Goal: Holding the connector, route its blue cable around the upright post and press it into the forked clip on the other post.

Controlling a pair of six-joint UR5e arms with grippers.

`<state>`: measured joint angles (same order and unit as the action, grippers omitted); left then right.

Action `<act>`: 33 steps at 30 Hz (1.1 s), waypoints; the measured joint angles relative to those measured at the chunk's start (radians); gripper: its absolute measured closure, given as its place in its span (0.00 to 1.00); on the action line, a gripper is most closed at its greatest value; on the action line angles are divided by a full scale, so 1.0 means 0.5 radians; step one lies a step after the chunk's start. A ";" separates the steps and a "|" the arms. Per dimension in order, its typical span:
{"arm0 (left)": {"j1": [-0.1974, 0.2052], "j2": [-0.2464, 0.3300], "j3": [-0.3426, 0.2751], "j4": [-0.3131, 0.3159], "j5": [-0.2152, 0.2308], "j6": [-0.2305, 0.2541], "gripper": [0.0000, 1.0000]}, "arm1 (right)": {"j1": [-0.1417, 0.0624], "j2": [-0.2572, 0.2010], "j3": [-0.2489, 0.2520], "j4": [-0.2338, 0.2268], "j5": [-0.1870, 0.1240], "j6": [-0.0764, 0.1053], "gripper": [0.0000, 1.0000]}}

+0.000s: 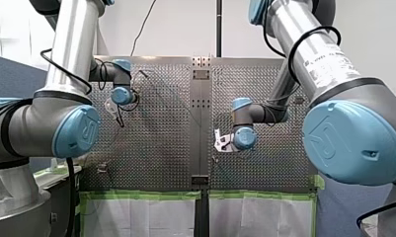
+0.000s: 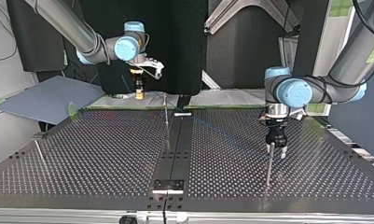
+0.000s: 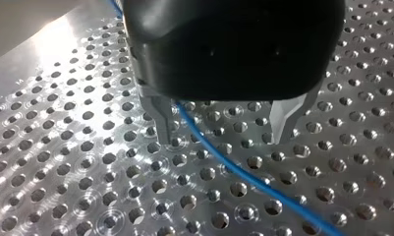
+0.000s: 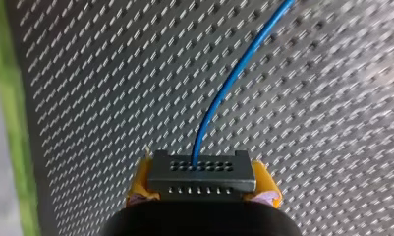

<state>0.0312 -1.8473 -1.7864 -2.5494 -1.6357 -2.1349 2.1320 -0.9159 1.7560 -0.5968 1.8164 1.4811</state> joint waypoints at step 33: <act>-0.008 0.000 0.000 -0.013 -0.007 0.039 0.00 | -0.131 0.264 0.189 -0.289 0.124 0.045 1.00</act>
<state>0.0273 -1.8472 -1.7862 -2.5558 -1.6390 -2.1153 2.0667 -0.7840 1.8507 -0.7413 1.8786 1.5038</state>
